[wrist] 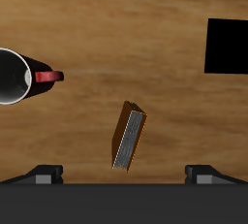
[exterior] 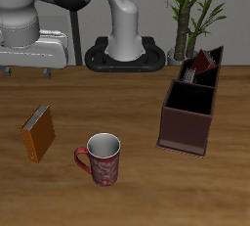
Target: Place the striped book into the left desk caddy's front compartment and place the red book into the left desk caddy's left compartment and place the orange book into the left desk caddy's back compartment
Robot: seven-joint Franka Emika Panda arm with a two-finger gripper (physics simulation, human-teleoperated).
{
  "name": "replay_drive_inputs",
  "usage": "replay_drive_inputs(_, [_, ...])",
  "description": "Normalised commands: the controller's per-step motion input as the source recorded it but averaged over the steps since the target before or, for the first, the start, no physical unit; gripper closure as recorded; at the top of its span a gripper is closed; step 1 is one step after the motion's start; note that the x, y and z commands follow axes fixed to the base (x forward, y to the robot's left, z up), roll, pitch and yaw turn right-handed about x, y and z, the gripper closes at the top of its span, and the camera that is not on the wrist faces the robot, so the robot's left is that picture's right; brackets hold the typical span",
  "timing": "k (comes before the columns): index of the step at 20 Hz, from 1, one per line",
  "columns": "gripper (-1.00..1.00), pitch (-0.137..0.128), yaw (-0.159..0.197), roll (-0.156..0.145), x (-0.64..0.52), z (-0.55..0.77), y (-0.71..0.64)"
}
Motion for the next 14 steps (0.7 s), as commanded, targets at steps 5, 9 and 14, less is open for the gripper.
replay_drive_inputs(5, [-1.00,-0.031,-0.012,0.001,0.01,-0.28,-0.03])
replay_drive_inputs(9, [-1.00,-0.031,-0.022,-0.013,0.01,-0.20,-0.16])
replay_drive_inputs(14, [-1.00,-0.027,-0.007,0.015,-0.01,-0.17,-0.07])
